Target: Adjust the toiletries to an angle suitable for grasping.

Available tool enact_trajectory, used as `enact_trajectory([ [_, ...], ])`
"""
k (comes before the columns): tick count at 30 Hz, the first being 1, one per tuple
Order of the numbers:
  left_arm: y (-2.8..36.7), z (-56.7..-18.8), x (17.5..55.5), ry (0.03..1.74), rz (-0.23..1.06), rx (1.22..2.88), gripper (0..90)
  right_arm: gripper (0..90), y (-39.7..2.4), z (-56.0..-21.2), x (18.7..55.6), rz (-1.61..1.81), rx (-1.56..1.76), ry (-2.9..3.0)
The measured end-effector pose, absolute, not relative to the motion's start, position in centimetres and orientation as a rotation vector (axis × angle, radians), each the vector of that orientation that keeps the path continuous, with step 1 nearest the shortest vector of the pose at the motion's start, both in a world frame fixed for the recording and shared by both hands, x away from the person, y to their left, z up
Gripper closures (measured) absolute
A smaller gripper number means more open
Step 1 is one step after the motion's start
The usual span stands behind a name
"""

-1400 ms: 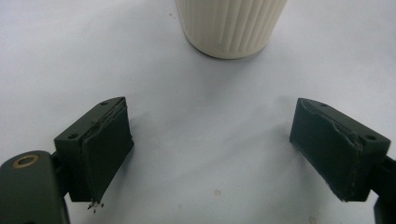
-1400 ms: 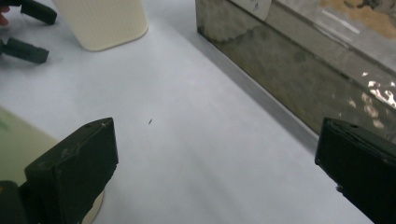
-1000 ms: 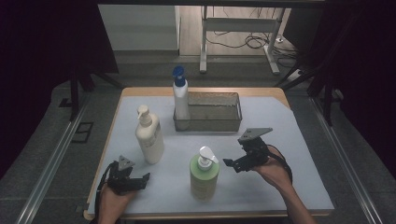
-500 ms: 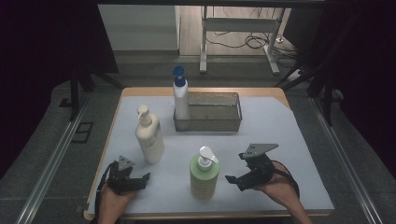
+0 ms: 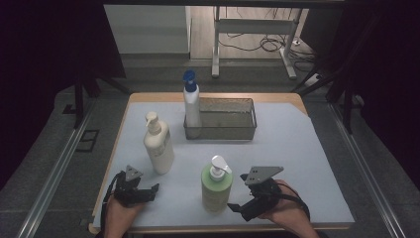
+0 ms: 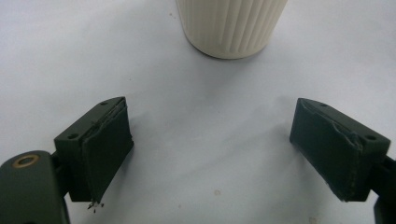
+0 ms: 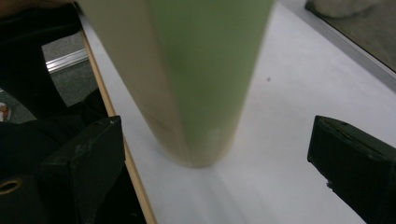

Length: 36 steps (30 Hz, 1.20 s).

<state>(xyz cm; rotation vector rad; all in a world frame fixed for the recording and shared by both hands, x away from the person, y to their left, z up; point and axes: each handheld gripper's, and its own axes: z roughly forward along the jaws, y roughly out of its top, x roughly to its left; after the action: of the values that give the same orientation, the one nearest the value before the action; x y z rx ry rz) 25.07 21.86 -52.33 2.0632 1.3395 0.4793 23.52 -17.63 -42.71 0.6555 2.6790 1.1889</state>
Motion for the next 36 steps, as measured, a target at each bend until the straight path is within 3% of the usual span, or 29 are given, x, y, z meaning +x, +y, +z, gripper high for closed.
enact_trajectory([
  [17,21.9,-52.3,25.1,1.340,0.479,2.062,12.2,4.7,-13.7,-42.6,23.5,1.243,0.622,2.645],
  [36,21.9,-52.3,25.1,1.340,0.478,2.063,12.2,10.7,-12.6,-43.2,23.6,1.280,0.629,2.556],
])
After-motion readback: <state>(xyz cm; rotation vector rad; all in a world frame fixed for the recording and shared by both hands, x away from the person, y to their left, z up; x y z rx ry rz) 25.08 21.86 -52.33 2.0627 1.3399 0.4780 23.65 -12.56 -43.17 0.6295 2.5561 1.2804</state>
